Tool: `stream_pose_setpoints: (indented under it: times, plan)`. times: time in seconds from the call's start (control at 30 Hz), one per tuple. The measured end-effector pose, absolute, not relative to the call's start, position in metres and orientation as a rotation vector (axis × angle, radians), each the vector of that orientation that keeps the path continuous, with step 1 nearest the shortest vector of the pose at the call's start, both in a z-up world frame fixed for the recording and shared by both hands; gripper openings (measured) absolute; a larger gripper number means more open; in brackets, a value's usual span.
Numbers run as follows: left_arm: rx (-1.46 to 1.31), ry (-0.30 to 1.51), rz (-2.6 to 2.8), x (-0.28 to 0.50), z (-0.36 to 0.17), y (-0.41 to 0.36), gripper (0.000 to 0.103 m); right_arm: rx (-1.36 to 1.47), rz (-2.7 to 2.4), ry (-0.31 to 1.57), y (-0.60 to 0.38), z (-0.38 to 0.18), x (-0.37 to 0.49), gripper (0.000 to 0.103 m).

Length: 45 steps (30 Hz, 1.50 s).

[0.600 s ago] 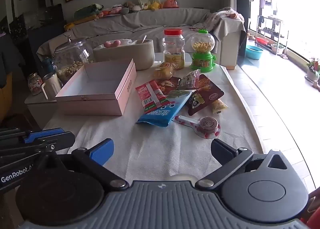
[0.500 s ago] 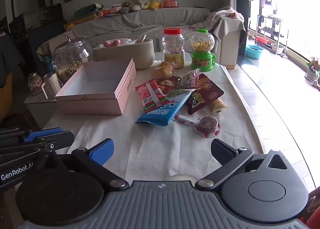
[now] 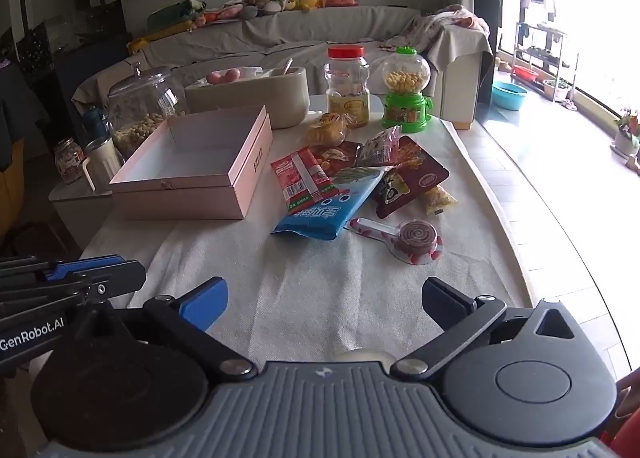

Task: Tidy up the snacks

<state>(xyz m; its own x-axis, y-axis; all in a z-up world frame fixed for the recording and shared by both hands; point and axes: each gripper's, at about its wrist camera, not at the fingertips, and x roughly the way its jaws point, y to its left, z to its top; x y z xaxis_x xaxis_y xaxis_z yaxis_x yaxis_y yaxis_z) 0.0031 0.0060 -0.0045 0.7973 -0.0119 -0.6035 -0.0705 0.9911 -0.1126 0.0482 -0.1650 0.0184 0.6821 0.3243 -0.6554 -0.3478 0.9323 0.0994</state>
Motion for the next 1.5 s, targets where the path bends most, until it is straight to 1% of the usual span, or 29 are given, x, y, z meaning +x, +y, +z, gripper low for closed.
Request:
stream_pose_setpoints:
  times: [0.33,0.87,1.5]
  plan:
    - [-0.155,0.641,0.031,0.0,-0.004,0.009,0.019,-0.04,0.372,0.722,-0.164,0.021,0.044,0.103]
    - [-0.191,0.553,0.043,-0.027,0.009,0.015,0.019,-0.086,0.383,0.645,-0.157,0.046,0.015,0.103]
    - [-0.218,0.585,0.034,-0.029,0.006,0.021,0.019,-0.093,0.38,0.658,-0.154,0.043,0.012,0.103]
